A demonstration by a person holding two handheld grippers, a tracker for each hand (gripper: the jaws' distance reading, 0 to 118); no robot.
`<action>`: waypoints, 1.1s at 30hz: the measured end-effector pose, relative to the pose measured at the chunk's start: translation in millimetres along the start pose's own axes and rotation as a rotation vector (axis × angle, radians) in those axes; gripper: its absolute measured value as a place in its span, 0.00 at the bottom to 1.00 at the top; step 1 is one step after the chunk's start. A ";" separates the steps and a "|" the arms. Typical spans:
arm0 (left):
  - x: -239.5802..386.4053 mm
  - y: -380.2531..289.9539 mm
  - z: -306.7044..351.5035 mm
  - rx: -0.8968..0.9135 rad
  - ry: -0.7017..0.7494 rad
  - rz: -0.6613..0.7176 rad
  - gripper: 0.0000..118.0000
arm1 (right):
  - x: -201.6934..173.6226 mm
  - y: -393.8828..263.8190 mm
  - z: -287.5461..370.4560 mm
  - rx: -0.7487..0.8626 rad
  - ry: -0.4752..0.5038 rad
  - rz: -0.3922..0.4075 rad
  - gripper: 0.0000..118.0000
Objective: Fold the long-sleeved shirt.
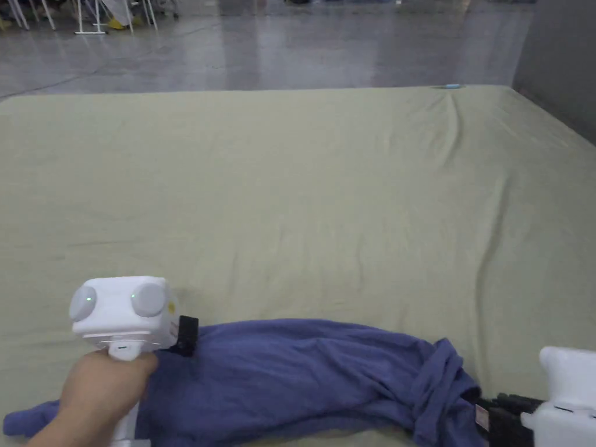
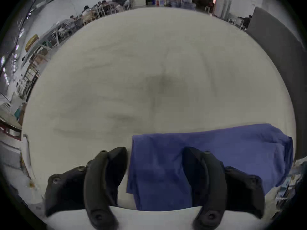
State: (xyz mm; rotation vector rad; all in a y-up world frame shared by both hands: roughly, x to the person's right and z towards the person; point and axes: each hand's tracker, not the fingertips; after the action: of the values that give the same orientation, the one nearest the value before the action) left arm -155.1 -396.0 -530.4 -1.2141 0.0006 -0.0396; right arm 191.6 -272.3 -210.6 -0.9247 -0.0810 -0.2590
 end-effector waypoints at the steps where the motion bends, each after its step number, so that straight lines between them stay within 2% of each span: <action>1: 5.3 -1.6 7.5 0.030 -0.008 0.002 0.53 | 3.2 5.0 -5.9 -0.016 -0.024 -0.002 0.00; 2: 11.7 -1.5 14.7 0.058 -0.010 -0.019 0.30 | 8.3 8.0 -10.6 -0.029 -0.045 -0.007 0.00; 3: 20.2 0.1 20.4 0.066 -0.033 -0.067 0.02 | 12.3 15.8 -18.8 -0.037 -0.052 -0.011 0.00; 5: 22.2 -13.2 37.1 0.064 -0.141 -0.116 0.01 | 17.5 29.9 -33.4 -0.039 -0.058 -0.006 0.00; 6: 27.3 -14.1 42.8 0.052 -0.144 -0.116 0.01 | 21.0 38.0 -42.5 -0.041 -0.058 -0.007 0.00; 7: 30.6 -14.7 48.6 0.057 -0.126 -0.110 0.01 | 24.1 47.1 -53.1 -0.047 -0.049 -0.020 0.07; 8: 17.4 -20.9 58.1 0.073 -0.142 -0.110 0.01 | 28.1 57.8 -66.7 -0.066 -0.018 -0.050 0.42; 9: 18.5 -21.7 66.5 0.090 -0.158 -0.101 0.01 | 32.5 69.4 -82.3 -0.106 0.019 -0.096 0.74; 10: 19.6 -22.2 74.4 0.106 -0.177 -0.090 0.01 | 37.7 75.8 -93.7 -0.164 0.027 -0.141 0.94; 11: 21.4 -23.1 82.7 0.112 -0.187 -0.087 0.01 | 41.2 84.4 -110.7 -0.226 0.034 -0.190 0.98; 13: 11.0 -26.7 96.5 0.131 -0.194 -0.091 0.01 | 43.9 96.3 -135.8 -0.249 0.063 -0.265 0.98; 15: 10.4 -30.2 109.3 0.149 -0.189 -0.115 0.01 | 45.9 101.8 -160.3 -0.345 0.036 -0.280 0.96; 16: 6.9 -31.6 113.1 0.156 -0.187 -0.124 0.01 | 46.0 102.5 -171.0 -0.384 0.019 -0.278 0.87; 17: 7.3 -34.4 118.5 0.160 -0.186 -0.130 0.01 | 46.4 101.3 -181.0 -0.413 0.007 -0.281 0.87; 18: 6.9 -37.2 123.7 0.163 -0.186 -0.131 0.01 | 44.3 99.2 -183.4 -0.422 -0.026 -0.275 0.80; 19: 5.5 -39.5 128.2 0.164 -0.188 -0.128 0.01 | 44.1 99.2 -182.6 -0.421 -0.044 -0.270 0.58; 20: -3.5 -38.0 129.5 0.165 -0.196 -0.114 0.01 | 45.7 98.9 -181.7 -0.437 -0.039 -0.265 0.08; 22: -10.1 -40.5 141.7 0.175 -0.205 -0.092 0.01 | 51.5 99.3 -164.3 -0.406 0.049 -0.313 0.08; 24: -21.5 -36.3 154.8 0.195 -0.222 -0.058 0.01 | 55.1 109.8 -133.8 -0.346 0.062 -0.259 0.07; 29: -37.0 -12.5 214.0 0.284 -0.258 -0.042 0.01 | 45.8 162.7 -29.0 -0.162 0.185 -0.115 0.07; 33: -44.2 27.3 280.3 0.428 -0.242 -0.049 0.01 | 20.1 228.5 57.0 0.003 0.224 -0.013 0.07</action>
State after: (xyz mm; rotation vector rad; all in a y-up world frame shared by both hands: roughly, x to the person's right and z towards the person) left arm -192.4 -122.6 -459.0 -0.7847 -0.2382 0.0622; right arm 271.8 -99.4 -350.5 -0.8866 0.1189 -0.3726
